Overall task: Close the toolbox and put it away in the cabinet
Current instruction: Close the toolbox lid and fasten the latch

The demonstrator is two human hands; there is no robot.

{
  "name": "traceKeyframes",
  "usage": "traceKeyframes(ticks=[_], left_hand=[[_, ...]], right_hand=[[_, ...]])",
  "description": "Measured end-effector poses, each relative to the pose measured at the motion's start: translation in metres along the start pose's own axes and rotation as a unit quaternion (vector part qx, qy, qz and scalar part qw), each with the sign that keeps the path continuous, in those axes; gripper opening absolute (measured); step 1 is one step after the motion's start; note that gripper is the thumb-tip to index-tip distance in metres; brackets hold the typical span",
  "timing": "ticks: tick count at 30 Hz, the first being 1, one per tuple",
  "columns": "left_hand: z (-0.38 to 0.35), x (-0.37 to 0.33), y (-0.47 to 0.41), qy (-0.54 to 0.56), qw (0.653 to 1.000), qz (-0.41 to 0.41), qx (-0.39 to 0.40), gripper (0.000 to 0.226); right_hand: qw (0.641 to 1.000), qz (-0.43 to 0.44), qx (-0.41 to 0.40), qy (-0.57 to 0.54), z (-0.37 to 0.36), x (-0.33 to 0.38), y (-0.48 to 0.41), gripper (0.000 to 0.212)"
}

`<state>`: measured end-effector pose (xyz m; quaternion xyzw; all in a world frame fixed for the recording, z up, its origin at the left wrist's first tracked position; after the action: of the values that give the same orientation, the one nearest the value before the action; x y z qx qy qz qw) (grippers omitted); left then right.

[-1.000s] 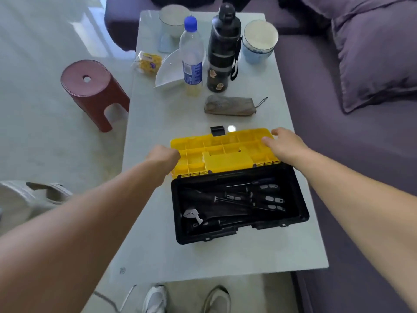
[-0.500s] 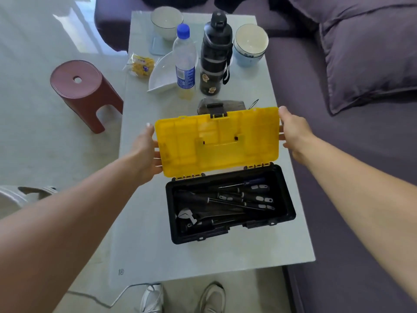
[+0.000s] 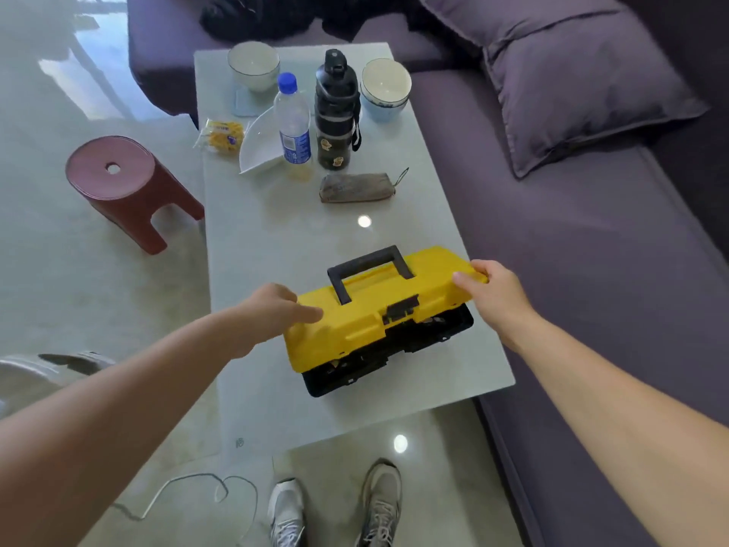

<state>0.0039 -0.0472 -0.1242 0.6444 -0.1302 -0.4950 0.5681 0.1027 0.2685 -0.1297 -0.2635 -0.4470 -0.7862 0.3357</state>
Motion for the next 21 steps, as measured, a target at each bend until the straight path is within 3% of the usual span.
traceKeyframes(ticks=[3, 7, 9, 13, 15, 17, 18, 21], left_hand=[[-0.023, 0.000, -0.008, -0.150, 0.988, -0.018, -0.036, 0.083], [-0.051, 0.007, -0.033, -0.358, 0.925, -0.076, -0.105, 0.104], [-0.057, 0.012, -0.045, -0.403, 0.903, -0.092, -0.118, 0.115], [-0.055, 0.013, -0.057, -0.430, 0.894, -0.079, -0.103, 0.125], [-0.054, 0.008, -0.056, -0.434, 0.894, -0.061, -0.094, 0.123], [-0.052, 0.003, -0.056, -0.417, 0.905, -0.041, -0.080, 0.122], [-0.050, 0.000, -0.055, -0.384, 0.920, -0.037, -0.070, 0.121], [-0.045, -0.013, -0.060, -0.182, 0.980, -0.073, -0.039, 0.111]], right_hand=[[1.000, 0.005, -0.006, -0.012, -0.011, -0.035, 0.011, 0.051], [1.000, 0.007, -0.006, -0.019, -0.030, -0.068, 0.010, 0.058], [1.000, 0.011, -0.011, -0.013, -0.038, -0.079, 0.009, 0.060], [0.999, 0.006, -0.032, -0.041, -0.044, -0.081, 0.007, 0.066], [0.989, -0.034, -0.115, -0.091, -0.047, -0.077, 0.016, 0.063], [0.952, -0.114, -0.229, -0.169, -0.059, -0.080, 0.038, 0.029], [0.935, -0.154, -0.232, -0.221, -0.071, -0.082, 0.050, 0.009], [0.898, -0.220, -0.051, -0.377, -0.122, -0.085, 0.072, 0.005]])
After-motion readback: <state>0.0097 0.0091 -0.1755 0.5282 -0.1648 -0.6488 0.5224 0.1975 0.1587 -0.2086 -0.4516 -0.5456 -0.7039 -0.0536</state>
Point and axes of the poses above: each hand's wrist, its own y-axis away from the middle knuckle, its own z-axis out of the back of the hand, x = y × z, the point moved 2 cm from there along -y, towards the middle knuckle, and after that the axes turned 12 degrees about x, right-handed, at the moved point
